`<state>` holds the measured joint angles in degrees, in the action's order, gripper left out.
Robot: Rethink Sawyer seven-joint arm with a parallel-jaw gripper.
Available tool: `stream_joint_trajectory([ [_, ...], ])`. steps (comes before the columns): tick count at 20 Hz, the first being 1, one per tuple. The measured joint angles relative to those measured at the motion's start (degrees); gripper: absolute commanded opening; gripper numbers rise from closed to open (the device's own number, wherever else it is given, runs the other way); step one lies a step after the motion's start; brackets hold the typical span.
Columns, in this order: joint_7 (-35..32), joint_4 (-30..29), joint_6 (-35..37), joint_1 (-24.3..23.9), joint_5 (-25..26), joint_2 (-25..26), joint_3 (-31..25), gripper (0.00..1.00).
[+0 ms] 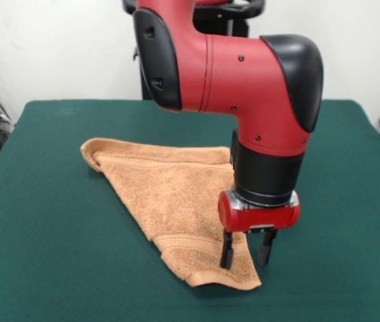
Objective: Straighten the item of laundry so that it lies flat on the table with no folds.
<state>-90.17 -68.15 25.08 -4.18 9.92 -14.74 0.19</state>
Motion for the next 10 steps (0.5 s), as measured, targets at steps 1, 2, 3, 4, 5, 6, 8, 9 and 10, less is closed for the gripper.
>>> stream_joint_trajectory([
  [1,0.0,0.1,0.0,0.0,0.0,0.0,0.0,1.00],
  [2,0.0,0.3,0.0,0.1,0.0,0.1,0.1,1.00],
  [3,0.0,0.5,0.0,0.3,0.0,0.2,0.3,1.00],
  [4,0.0,0.5,0.1,0.3,0.0,0.2,0.3,1.00],
  [5,0.0,0.6,0.1,0.4,0.0,0.2,0.4,1.00],
  [6,0.0,0.8,0.1,0.6,0.0,0.3,0.6,1.00],
  [8,0.0,1.1,0.1,0.9,0.0,0.5,1.0,1.00],
  [9,0.0,1.2,0.1,1.2,0.0,0.6,1.3,1.00],
  [10,0.0,1.4,0.1,1.4,0.0,0.6,1.6,1.00],
])
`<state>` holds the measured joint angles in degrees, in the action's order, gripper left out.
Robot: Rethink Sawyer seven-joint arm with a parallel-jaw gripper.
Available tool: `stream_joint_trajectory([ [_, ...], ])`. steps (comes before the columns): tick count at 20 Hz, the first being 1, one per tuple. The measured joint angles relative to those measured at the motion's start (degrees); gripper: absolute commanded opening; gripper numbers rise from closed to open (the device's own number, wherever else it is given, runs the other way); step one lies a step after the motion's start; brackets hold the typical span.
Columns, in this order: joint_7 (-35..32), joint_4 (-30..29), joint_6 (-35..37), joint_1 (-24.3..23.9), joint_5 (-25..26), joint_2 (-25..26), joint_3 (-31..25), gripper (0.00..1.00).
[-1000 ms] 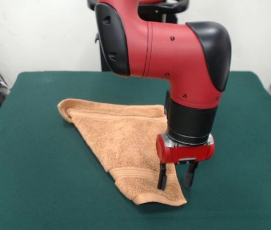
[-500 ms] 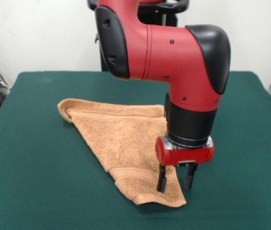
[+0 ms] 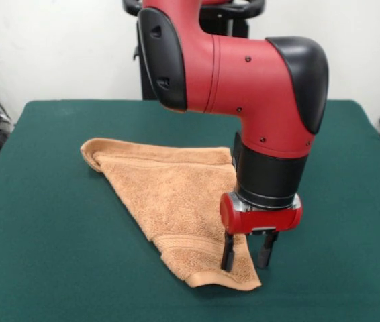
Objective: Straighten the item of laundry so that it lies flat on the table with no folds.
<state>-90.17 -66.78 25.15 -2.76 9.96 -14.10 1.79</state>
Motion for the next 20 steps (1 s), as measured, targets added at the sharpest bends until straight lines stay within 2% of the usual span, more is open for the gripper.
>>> stream_joint_trajectory([
  [12,0.0,0.9,0.0,0.9,-0.1,0.5,1.2,1.00],
  [13,0.0,0.9,0.0,1.0,-0.3,0.6,1.2,0.00],
  [20,0.0,1.0,0.0,1.0,-0.4,0.8,1.3,0.00],
])
